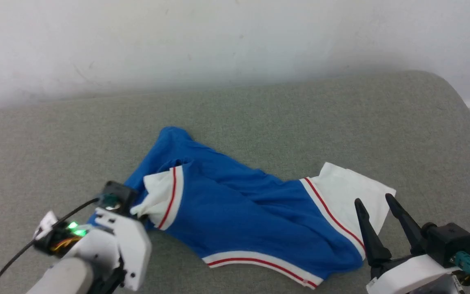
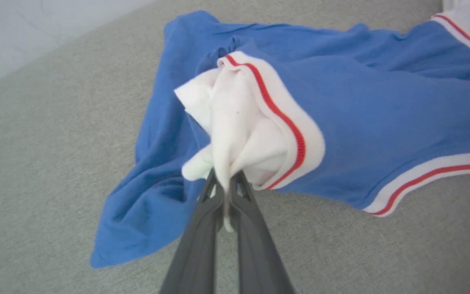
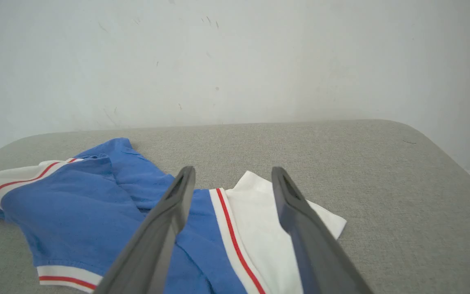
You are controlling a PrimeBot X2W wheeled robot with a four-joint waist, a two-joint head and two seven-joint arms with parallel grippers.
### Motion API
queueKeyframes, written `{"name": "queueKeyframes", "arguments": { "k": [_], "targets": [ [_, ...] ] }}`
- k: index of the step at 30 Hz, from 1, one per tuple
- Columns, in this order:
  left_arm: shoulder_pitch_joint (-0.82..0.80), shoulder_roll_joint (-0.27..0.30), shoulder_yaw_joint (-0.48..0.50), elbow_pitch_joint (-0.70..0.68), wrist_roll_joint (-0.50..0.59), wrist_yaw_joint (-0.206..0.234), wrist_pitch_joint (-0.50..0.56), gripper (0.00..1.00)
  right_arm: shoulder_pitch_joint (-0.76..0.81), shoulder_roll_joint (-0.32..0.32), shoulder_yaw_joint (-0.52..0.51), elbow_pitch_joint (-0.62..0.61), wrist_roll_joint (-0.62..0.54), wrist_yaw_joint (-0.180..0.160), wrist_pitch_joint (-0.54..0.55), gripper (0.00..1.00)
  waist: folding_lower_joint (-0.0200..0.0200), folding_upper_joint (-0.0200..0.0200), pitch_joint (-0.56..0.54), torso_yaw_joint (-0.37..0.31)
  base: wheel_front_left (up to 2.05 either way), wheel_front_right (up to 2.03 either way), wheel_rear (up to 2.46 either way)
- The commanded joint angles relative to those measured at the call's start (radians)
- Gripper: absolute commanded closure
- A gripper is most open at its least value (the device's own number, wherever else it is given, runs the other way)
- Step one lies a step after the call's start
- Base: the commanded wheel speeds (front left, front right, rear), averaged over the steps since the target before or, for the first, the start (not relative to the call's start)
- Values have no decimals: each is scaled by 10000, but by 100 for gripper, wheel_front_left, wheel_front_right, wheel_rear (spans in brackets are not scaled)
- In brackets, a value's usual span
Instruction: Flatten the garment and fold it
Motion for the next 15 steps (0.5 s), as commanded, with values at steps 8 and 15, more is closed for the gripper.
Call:
{"name": "queueKeyframes", "arguments": {
  "k": [8, 15],
  "targets": [
    [2964, 1145, 1701, -1246, -1270, 2075, 481, 100, 118, 28, 5, -53, 114, -7, 84, 0, -2, 1, -138, 285, 0, 0, 0],
    [4138, 743, 2427, 341, -2332, 2231, -179, 85, 70, 28, 18, 136, 177, -7, 70, 0, -2, 1, -132, 197, 0, 0, 0]
  ]
}}
